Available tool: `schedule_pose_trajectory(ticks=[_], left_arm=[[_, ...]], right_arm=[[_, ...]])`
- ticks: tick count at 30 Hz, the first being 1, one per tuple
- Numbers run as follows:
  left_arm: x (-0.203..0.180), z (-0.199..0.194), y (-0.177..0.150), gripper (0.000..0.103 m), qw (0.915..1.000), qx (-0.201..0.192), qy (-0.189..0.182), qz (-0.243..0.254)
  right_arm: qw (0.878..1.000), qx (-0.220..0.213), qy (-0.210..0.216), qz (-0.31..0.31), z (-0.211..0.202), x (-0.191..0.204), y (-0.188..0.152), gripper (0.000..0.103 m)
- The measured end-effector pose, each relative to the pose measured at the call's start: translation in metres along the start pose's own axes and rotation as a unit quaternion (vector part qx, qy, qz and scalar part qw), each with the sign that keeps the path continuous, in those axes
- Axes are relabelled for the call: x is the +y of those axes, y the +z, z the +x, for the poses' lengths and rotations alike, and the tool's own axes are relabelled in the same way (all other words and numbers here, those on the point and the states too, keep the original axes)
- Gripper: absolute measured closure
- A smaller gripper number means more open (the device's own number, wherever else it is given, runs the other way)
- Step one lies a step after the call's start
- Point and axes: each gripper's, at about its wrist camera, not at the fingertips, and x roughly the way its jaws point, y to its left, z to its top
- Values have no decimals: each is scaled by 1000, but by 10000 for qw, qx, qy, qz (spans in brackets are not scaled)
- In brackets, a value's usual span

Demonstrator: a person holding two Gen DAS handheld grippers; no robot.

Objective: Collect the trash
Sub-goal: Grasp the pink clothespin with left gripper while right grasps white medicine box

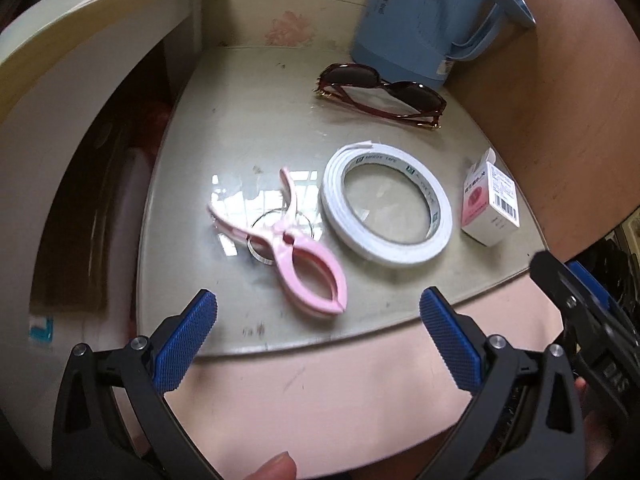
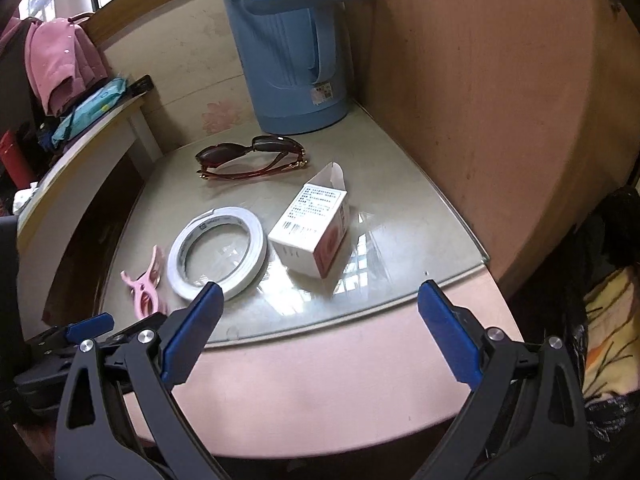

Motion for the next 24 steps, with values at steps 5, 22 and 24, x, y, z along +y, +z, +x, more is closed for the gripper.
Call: schedule_pose_trajectory(ticks=[5, 22, 24], left_arm=[[4, 8, 4, 5, 9998, -95, -80, 159], [11, 10, 6, 71, 9972, -456, -275, 530], [11, 11, 6, 71, 9970, -477, -313, 526]], right_arm=[[9999, -9, -113, -62, 25, 7, 8, 6], [9999, 47, -150, 56, 71, 10, 20, 53], [9999, 45, -114, 91, 69, 7, 19, 54]])
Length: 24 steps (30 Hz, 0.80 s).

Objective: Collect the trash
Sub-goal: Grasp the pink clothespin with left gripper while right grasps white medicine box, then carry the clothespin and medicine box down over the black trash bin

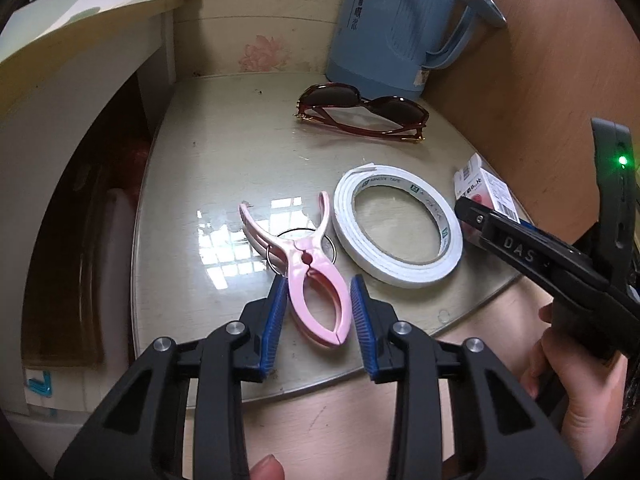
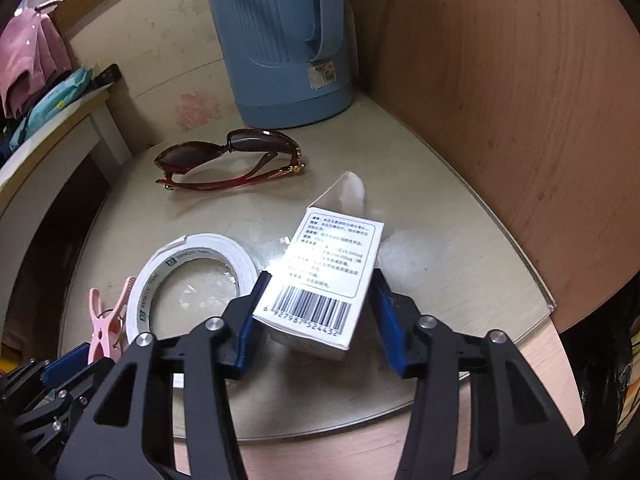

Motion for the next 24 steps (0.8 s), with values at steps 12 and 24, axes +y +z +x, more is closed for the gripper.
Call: schedule_pose_trajectory(ticks=[12, 24], left_arm=[[-15, -12, -13, 71, 9999, 67, -95, 60], [-38, -45, -27, 72, 9996, -14, -212, 187]], right_arm=[[9996, -228, 130, 102, -39, -12, -12, 62], [9990, -254, 281, 235, -79, -26, -34, 63]])
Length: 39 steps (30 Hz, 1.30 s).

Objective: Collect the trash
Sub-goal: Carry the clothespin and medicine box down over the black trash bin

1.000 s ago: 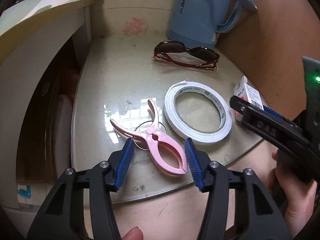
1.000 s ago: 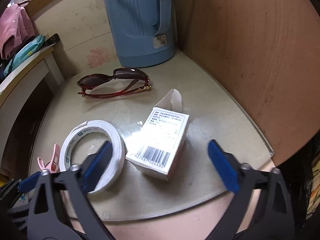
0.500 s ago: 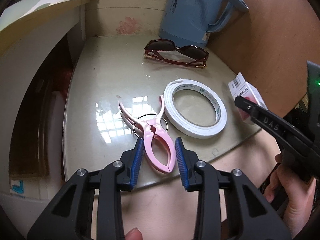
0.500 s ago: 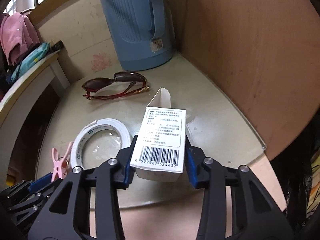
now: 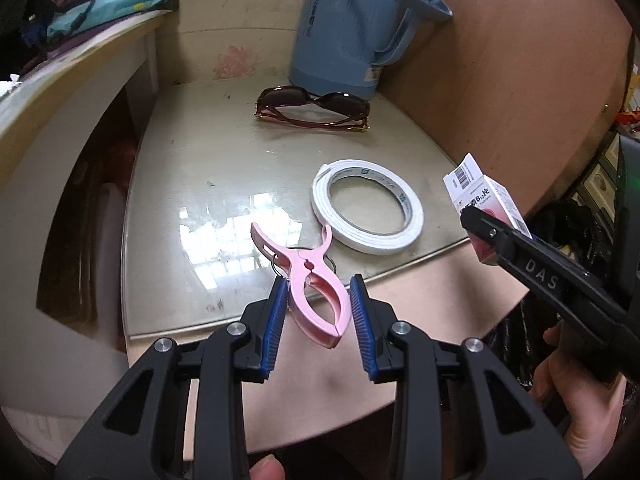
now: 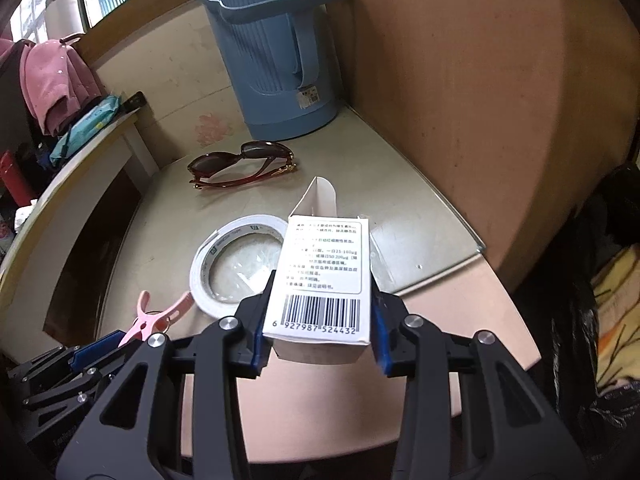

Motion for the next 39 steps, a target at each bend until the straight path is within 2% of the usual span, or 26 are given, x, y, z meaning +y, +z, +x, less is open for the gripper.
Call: schedule_pose_trajectory(ticks=[13, 18, 24, 27, 29, 31, 34, 39], left_arm=[[-1, -13, -12, 72, 10000, -35, -37, 60], [9, 7, -36, 73, 9994, 336, -11, -24], [9, 11, -42, 72, 9994, 330, 51, 70], [7, 16, -42, 71, 9988, 433, 120, 198], [4, 16, -43, 65, 9985, 446, 145, 276], [2, 17, -43, 63, 9982, 460, 147, 353], [0, 17, -44, 72, 9978, 451, 271, 414], [3, 17, -43, 72, 9980, 471, 203, 358]], right_arm=[[9999, -99, 84, 86, -25, -1, -17, 63], [9999, -18, 132, 95, -21, 1, -31, 63], [9998, 12, 164, 125, -16, 0, -36, 63], [9998, -1, 169, 116, -16, 0, -37, 63], [9998, -14, 162, 102, -17, 0, -37, 63], [9998, -14, 160, 109, -17, 0, -37, 63], [9998, -12, 171, 107, -17, 0, -37, 63], [9998, -25, 168, 99, -19, -1, -37, 63]])
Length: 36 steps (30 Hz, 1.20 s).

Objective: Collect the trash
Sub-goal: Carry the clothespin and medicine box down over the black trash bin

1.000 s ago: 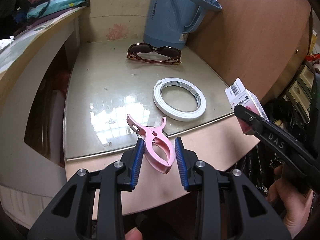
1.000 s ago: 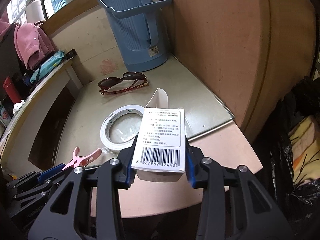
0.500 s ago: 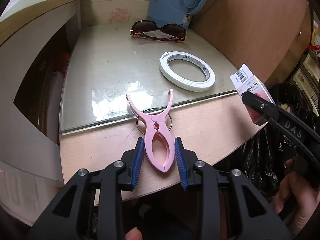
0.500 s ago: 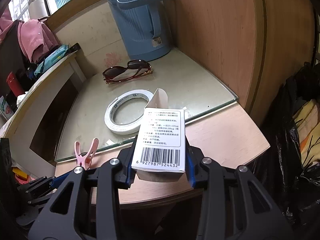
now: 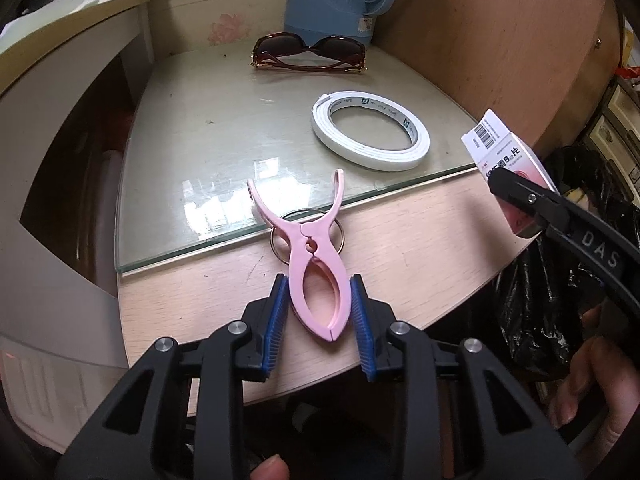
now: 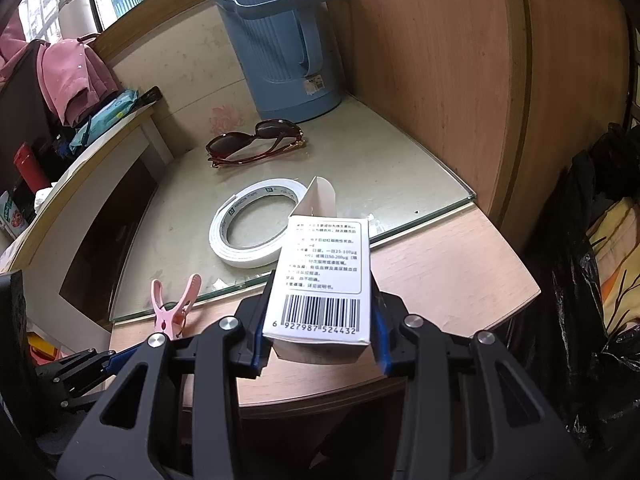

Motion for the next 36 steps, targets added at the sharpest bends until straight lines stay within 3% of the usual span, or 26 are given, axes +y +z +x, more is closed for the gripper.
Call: schedule_pose_trajectory(ticks=[10, 20, 28, 36], left_arm=[[-1, -15, -5, 73, 9999, -79, -105, -32], [-2, -51, -19, 73, 9996, -212, -177, -24], [5, -99, -54, 73, 9991, -304, -227, -166], [27, -157, -108, 72, 9987, -413, -87, -286]], right_arm=[[10000, -15, 10, -10, -15, 5, -8, 63], [10000, 55, 56, -10, -48, 28, -37, 63], [9999, 35, 155, -60, -95, 57, -67, 63], [9988, 107, 400, -249, -144, 107, -123, 63]])
